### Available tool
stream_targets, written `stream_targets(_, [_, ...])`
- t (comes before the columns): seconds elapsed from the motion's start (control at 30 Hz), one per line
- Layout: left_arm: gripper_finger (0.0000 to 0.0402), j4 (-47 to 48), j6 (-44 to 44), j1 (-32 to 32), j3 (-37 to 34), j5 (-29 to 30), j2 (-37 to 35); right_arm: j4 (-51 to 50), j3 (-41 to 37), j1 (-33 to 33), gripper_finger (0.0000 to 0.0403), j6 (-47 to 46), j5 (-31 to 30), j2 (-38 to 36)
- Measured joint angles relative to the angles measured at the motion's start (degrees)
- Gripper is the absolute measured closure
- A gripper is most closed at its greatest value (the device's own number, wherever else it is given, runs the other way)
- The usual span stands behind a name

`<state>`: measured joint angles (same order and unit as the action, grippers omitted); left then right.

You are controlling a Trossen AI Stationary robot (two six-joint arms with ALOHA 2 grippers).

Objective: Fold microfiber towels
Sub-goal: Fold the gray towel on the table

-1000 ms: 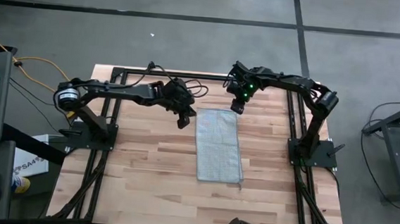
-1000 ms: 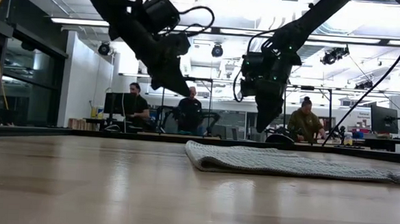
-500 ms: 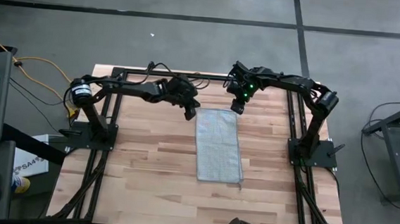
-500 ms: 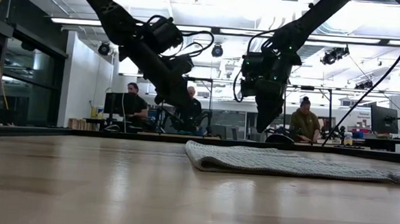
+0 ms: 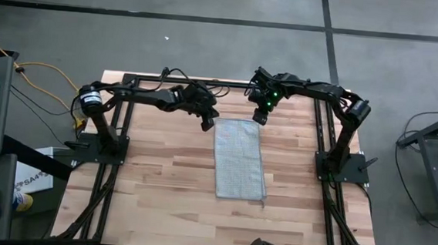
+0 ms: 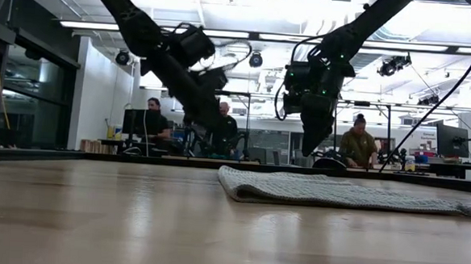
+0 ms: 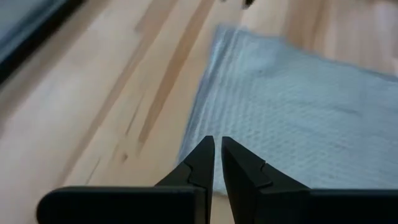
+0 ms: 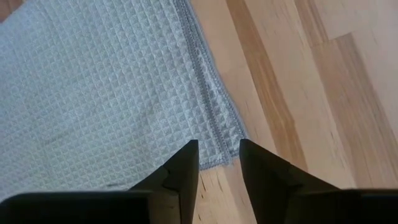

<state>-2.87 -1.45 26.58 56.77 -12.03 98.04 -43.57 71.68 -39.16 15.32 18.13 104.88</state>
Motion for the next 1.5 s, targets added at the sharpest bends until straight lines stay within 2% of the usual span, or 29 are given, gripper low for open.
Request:
stream_targets(0.07, [0.0371,0.9,-0.6,1.1,-0.1,-1.6,0.7,0.1,0.0,0.0,0.0292,0.6,0.0,0.0])
stream_targets(0.27, [0.0364,0.0,-2.0,3.4,-0.1,-11.8,2.5,0.5,0.0,0.0,0.0292,2.4,0.0,0.0])
stream_targets(0.5, [0.0299,0.6,-3.3,5.8,1.0,-17.2,2.5,0.4,0.0,-1.9,0.0292,2.9,0.9,0.0])
stream_targets(0.7, [0.0273,4.7,-3.1,5.7,5.8,-20.7,5.1,-0.9,0.0,-4.7,0.0283,1.1,7.0,0.0])
stream_targets(0.93, [0.0272,12.5,-0.5,5.7,12.5,-20.4,12.0,-2.2,0.0,-5.2,0.0251,0.9,7.5,0.0])
stream_targets(1.0, [0.0272,11.6,0.0,5.7,13.6,-19.5,13.1,-1.8,0.0,-5.2,0.0244,0.9,7.5,0.2])
stream_targets(1.33, [0.0272,12.0,1.2,5.7,13.9,-18.5,13.6,0.0,0.0,-5.2,0.0237,1.6,7.3,5.5])
stream_targets(1.5, [0.0272,12.1,2.5,5.7,13.9,-14.6,13.6,2.3,0.0,-5.6,0.0235,2.8,7.2,6.2])
